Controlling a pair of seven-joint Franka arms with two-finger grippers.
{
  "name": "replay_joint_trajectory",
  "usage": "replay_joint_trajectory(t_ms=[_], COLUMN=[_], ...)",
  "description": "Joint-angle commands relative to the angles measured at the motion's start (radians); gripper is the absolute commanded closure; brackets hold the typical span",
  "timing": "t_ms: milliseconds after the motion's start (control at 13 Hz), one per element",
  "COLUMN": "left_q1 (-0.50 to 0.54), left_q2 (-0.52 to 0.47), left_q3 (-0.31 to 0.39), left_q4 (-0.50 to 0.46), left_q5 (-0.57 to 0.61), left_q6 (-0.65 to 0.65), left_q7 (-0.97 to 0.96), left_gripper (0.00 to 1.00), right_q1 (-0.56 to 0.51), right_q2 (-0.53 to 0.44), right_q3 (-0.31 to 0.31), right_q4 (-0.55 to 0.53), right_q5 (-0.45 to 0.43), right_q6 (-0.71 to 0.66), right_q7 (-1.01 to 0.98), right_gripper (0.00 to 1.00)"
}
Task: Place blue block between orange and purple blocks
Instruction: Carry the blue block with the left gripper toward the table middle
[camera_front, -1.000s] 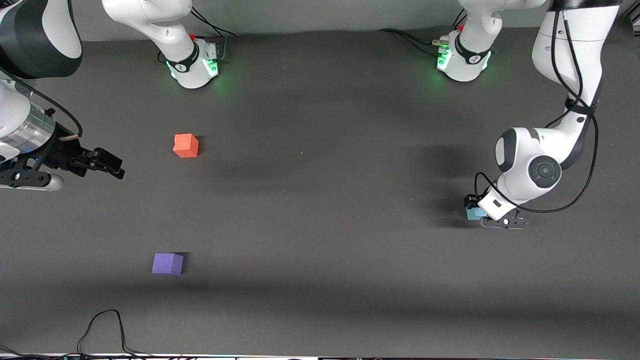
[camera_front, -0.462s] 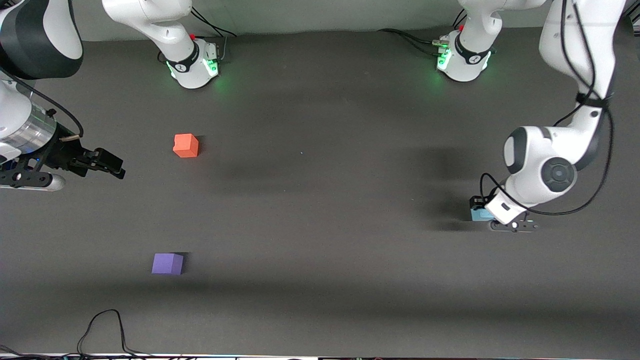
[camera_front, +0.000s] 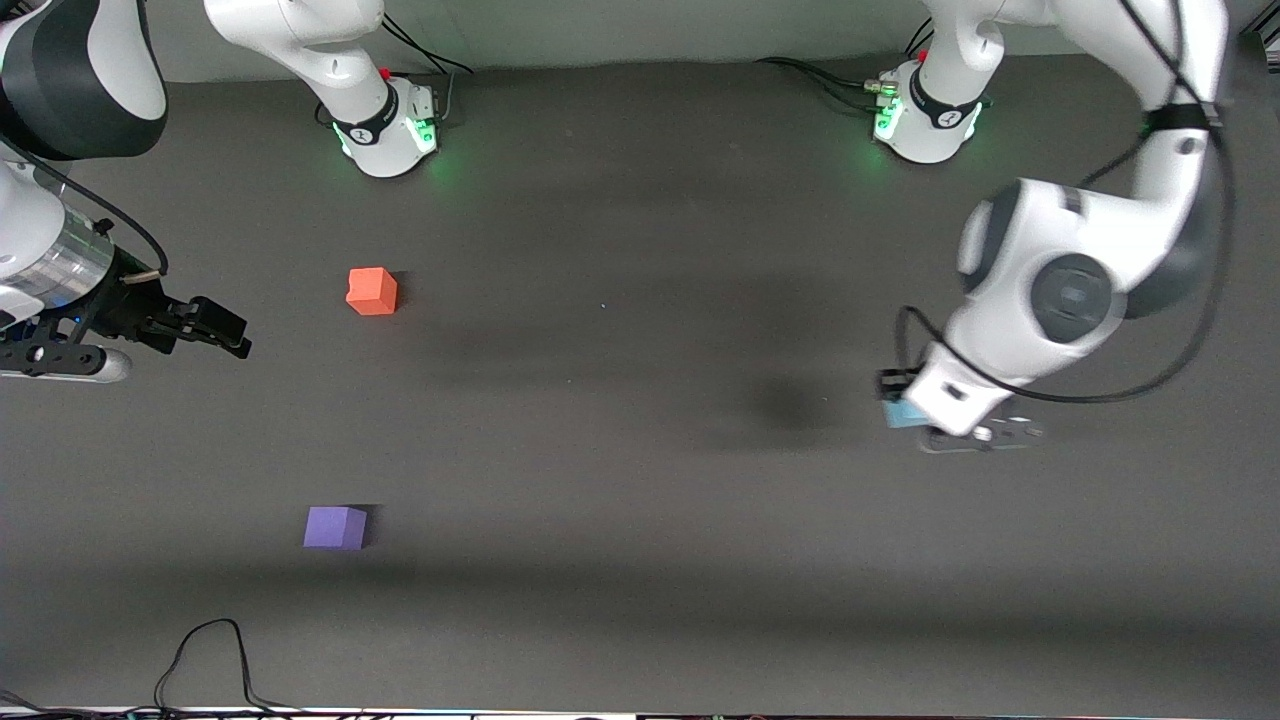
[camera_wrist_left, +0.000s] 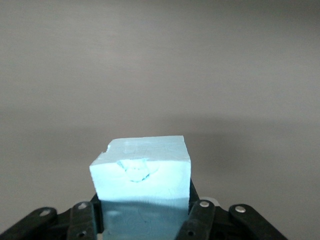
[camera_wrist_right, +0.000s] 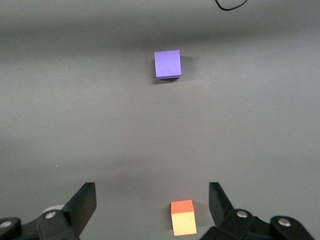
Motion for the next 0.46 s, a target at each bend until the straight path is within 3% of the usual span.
replay_joint_trajectory(t_ms=[0,231,385], left_q1=[-0.164,-0.329,-0.416], left_q2=[0.145,0.309,0.371], left_q3=[-0.007,-0.029,-0.027], left_q4=[0.227,0.438,0.486], left_q5=[-0.016,-0.007,0.002], left_q6=[-0.030,-0.038,-0.020], left_q7=[-0.275,-0.465,-0.491], left_gripper=[0.69,0.69,0.69], right_q1=[0.007,0.007,0.007], right_q2=[-0.015,-0.013,-0.012], right_q3=[-0.010,-0.010,-0.009], right_q4=[-0.014,-0.014,-0.014], right_q5=[0.023,0.023,0.023], right_q6=[0.010,0.010,0.012], right_q7=[-0.023,-0.023,-0.023], right_gripper=[0.00,0.00,0.00])
